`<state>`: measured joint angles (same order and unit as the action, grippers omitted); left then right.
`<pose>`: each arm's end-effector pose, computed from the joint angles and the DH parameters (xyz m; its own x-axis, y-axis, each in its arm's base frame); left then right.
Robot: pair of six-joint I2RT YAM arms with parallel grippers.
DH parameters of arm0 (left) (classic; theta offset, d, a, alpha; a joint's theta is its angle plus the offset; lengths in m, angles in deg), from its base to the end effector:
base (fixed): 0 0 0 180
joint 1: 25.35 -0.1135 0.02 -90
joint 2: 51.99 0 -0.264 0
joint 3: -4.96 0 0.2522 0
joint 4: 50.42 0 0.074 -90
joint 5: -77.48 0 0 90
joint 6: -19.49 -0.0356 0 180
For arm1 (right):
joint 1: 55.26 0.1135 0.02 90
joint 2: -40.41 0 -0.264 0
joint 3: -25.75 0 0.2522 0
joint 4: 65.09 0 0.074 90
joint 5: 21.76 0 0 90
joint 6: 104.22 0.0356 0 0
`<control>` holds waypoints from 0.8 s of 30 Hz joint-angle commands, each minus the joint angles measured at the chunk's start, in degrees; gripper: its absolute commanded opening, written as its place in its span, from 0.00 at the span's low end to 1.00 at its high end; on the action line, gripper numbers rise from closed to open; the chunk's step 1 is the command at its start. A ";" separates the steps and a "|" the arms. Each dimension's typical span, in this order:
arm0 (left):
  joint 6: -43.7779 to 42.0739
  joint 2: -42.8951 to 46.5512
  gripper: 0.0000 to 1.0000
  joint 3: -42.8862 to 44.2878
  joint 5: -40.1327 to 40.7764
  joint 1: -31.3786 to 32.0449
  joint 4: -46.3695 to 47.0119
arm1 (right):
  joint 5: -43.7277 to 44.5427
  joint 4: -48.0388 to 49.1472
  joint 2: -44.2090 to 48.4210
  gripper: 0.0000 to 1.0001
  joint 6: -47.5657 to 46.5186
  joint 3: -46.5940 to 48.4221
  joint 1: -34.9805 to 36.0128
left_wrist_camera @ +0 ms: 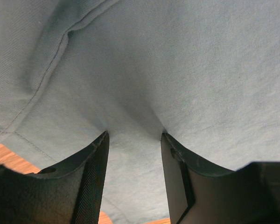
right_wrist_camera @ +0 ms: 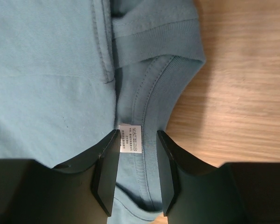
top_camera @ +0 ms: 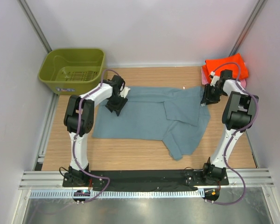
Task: Fold and stack the t-shirts
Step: Fold the tshirt
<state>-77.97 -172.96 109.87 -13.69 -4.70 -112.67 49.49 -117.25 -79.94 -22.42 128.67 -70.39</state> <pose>0.3931 -0.1489 0.1628 -0.8623 0.4637 -0.2035 0.4724 0.8814 0.0065 0.4196 -0.1016 0.1648 -0.9153 0.1076 -0.3881 0.0085 0.9686 0.2484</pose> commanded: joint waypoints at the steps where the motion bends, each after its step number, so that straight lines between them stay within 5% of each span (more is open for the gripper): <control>1: 1.05 -1.73 0.49 -0.63 -1.55 0.27 -0.38 | 5.46 0.86 -2.25 0.43 -1.55 3.99 0.37; 15: 1.58 -3.66 0.49 2.09 0.64 6.51 -0.20 | 12.68 0.95 -7.27 0.43 -3.92 12.79 0.28; 24: -2.03 7.39 0.54 12.72 4.77 10.64 -2.48 | 7.85 2.61 10.56 0.43 -8.74 4.02 0.19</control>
<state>-78.56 -173.57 117.09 -10.49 4.91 -114.79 60.12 -116.39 -81.58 -27.47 135.28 -70.02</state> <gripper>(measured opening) 0.526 0.429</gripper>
